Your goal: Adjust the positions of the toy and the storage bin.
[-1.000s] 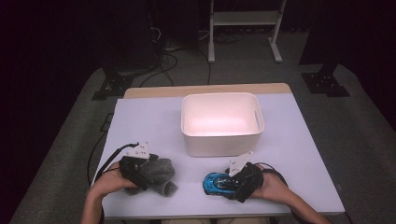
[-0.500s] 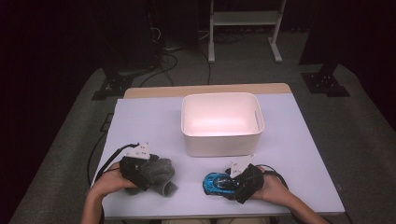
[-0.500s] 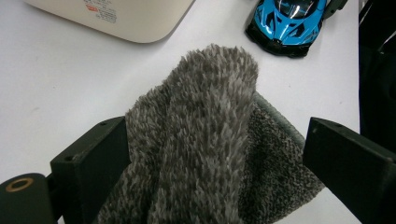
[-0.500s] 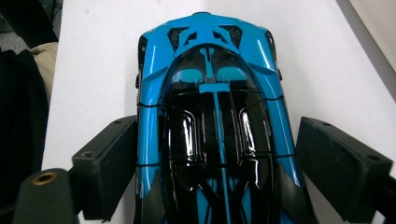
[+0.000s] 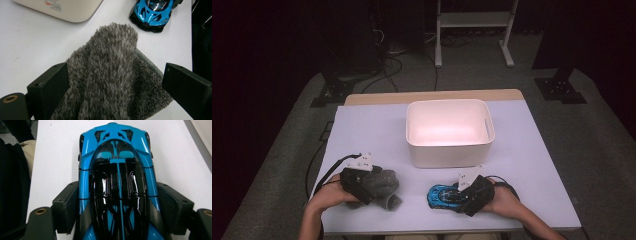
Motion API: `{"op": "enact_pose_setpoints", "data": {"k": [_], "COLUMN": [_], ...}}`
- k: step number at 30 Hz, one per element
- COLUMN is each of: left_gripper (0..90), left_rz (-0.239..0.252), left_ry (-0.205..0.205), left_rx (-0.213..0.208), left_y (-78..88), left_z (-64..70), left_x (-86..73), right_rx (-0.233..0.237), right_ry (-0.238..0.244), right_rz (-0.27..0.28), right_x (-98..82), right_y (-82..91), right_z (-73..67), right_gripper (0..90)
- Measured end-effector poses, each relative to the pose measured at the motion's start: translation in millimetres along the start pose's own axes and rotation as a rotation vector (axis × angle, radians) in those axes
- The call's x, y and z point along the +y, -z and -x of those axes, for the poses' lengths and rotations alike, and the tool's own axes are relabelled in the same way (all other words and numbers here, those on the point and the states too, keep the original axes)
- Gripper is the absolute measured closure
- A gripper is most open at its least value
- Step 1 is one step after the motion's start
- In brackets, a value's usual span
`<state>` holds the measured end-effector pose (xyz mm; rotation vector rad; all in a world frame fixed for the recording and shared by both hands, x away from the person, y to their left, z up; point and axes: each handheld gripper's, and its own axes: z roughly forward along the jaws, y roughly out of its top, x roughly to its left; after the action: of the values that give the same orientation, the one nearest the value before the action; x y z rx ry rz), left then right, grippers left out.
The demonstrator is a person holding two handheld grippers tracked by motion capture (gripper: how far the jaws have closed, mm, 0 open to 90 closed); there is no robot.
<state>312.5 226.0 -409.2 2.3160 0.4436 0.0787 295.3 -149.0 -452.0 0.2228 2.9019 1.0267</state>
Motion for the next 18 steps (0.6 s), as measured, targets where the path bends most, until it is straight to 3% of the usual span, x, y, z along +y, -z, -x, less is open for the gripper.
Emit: {"op": "enact_pose_setpoints", "data": {"k": [18], "left_gripper": [6.3], "left_rz": [0.002], "left_ry": [0.005], "left_rx": [-0.003], "left_y": [0.9], "left_z": [-0.4], "left_x": [-1.4], "right_rx": [0.028], "right_ry": [-0.035], "right_rz": [0.032], "right_x": [-2.6], "right_y": [1.4], "right_z": [3.7], "right_gripper": [25.2]}}
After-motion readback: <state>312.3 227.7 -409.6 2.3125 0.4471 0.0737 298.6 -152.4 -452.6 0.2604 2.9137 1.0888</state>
